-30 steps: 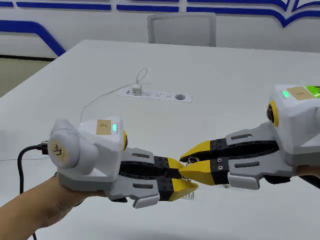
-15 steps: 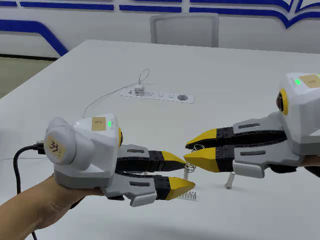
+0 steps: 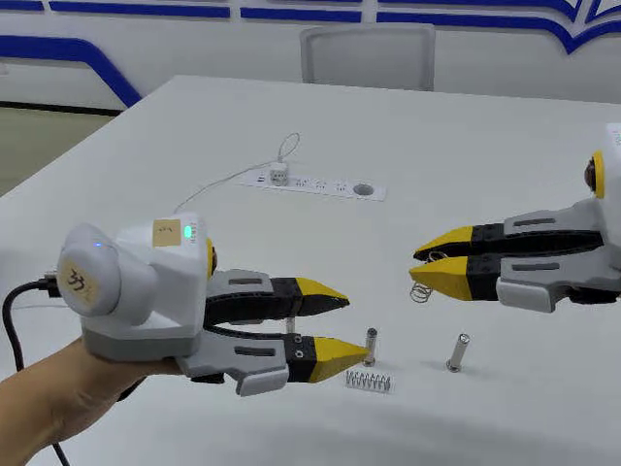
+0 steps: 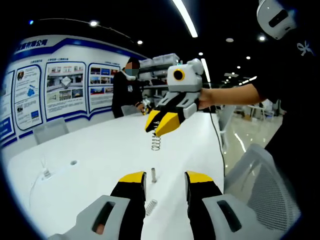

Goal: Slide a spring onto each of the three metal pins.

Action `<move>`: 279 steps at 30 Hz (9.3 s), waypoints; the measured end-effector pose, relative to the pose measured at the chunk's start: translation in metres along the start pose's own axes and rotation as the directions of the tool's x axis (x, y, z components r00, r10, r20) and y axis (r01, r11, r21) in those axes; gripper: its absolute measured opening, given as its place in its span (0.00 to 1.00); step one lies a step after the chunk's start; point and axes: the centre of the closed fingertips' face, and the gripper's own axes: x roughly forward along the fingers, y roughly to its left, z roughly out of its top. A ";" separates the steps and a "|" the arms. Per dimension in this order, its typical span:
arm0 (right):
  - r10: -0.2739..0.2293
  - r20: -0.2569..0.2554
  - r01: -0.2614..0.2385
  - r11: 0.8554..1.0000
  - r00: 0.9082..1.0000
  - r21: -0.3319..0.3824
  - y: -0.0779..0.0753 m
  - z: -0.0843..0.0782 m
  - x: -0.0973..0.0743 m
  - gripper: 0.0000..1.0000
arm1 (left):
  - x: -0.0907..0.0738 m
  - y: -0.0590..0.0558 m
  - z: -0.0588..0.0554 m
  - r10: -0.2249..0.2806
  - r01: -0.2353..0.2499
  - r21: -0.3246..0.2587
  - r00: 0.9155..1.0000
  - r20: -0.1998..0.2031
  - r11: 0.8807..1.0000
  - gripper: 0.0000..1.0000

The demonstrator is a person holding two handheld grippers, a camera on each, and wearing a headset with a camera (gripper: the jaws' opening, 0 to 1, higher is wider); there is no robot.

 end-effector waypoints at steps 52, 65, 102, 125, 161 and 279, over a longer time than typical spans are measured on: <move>-0.200 -0.216 0.234 0.961 0.956 0.149 -0.066 -0.142 0.009 0.11 | -0.044 0.055 -0.024 0.204 -0.209 -0.106 0.977 -0.055 0.972 0.84; -0.211 -0.254 0.239 0.967 0.944 0.084 -0.061 -0.163 0.019 0.11 | -0.046 0.056 -0.034 0.227 -0.235 -0.117 0.971 -0.077 0.965 0.91; -0.270 -0.267 0.305 0.948 0.925 0.097 -0.068 -0.169 0.015 0.18 | -0.051 0.064 -0.040 0.326 -0.332 -0.073 0.942 -0.085 0.940 1.00; -0.095 -0.220 0.102 0.995 0.971 0.021 -0.014 -0.130 0.060 0.21 | -0.046 0.065 -0.035 0.320 -0.321 -0.108 0.947 -0.030 0.941 1.00; 0.057 -0.336 -0.051 0.998 0.940 0.024 0.007 -0.189 0.096 0.11 | -0.037 0.053 -0.051 0.293 -0.301 -0.127 0.953 -0.079 0.945 0.97; 0.176 -0.206 -0.205 0.970 0.963 -0.128 0.074 -0.049 0.038 0.11 | 0.013 -0.017 -0.044 -0.107 0.136 0.132 0.973 -0.203 0.982 0.10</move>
